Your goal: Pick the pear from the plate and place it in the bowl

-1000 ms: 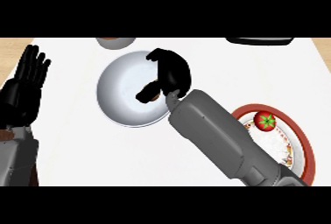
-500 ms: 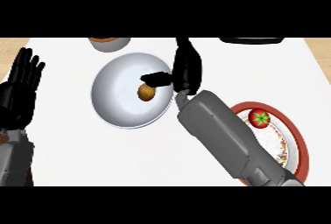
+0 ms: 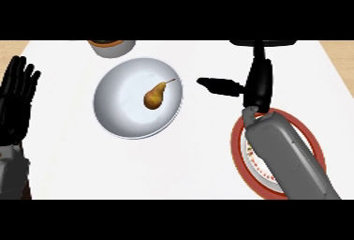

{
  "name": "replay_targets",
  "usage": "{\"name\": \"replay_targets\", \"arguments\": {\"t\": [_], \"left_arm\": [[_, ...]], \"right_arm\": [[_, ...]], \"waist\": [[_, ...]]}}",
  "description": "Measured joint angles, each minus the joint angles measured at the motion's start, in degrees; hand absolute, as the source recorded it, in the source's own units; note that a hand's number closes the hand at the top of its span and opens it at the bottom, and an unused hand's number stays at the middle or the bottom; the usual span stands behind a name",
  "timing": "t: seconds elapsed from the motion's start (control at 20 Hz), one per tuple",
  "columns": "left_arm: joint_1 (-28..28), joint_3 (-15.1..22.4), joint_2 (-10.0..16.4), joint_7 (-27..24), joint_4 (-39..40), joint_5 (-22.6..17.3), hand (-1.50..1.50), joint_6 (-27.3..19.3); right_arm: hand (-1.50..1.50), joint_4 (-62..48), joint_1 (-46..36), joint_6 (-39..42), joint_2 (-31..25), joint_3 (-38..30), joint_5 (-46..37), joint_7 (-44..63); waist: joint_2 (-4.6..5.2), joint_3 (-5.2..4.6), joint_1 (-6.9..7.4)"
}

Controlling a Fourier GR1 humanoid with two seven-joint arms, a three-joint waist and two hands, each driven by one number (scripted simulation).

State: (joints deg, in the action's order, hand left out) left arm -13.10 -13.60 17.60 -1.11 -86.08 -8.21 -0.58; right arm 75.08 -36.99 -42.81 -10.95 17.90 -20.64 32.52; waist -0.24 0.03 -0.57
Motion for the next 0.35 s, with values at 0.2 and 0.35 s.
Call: {"name": "replay_targets", "arguments": {"t": [0.2, 0.35], "left_arm": [[-0.69, -0.56, 0.32, 0.97, -0.16, -0.25, 0.0, -0.2], [-0.11, -0.55, 0.28, 0.97, -0.58, -0.44, 0.0, 0.31]], "right_arm": [[-1.5, 8.88, 8.03, 3.73, -4.98, -4.23, 5.77, -4.71], [-1.5, 13.77, 14.25, 7.57, -8.42, -8.22, 11.13, -9.33]], "waist": [[0.05, 0.01, -0.13], [0.09, 0.02, -0.06]]}}
